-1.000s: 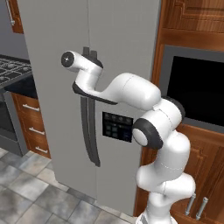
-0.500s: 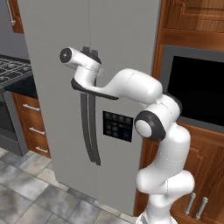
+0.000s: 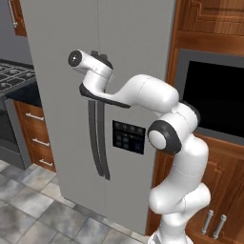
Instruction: Take the bell pepper and lemon wedge from the highest rack and move them to the second highest rack where the broccoli and mango are located, to maximize freezer space. Close the freezer door after rearranging.
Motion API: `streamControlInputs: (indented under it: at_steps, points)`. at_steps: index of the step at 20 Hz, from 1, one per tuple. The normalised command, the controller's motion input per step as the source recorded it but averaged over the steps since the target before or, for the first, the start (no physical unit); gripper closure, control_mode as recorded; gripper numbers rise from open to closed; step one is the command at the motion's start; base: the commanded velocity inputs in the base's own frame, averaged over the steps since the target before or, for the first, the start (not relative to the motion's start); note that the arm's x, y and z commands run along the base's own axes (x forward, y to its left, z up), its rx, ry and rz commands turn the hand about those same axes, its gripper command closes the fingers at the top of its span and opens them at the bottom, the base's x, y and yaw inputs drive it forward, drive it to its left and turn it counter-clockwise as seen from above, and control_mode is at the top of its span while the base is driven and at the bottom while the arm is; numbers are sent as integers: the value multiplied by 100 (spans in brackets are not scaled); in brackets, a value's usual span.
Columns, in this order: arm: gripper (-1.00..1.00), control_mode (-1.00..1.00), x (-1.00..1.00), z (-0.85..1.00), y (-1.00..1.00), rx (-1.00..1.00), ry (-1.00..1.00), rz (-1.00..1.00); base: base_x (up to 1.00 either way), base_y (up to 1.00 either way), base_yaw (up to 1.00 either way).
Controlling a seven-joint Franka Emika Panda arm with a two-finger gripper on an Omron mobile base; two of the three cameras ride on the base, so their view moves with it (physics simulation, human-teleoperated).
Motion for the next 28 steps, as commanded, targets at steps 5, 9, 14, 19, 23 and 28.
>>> streamControlInputs:
  at_steps: [5, 9, 14, 19, 23, 28]
  points:
    - [-100, -100, 56, -29, -54, 10, -14, 0, 0, 0, 0]
    - [-100, -100, 57, -31, -69, 11, -16, 0, 0, 0, 0]
    - [-100, -100, 56, -29, -80, 12, -13, 0, 0, 0, 0]
    - [-100, -100, 51, -32, -99, 16, -15, 0, 0, 0, 0]
    - [-100, -100, 13, -25, -100, 34, -35, 8, 0, 0, 0]
    - [-100, -100, 4, -7, -88, 35, -33, 32, 0, 0, 0]
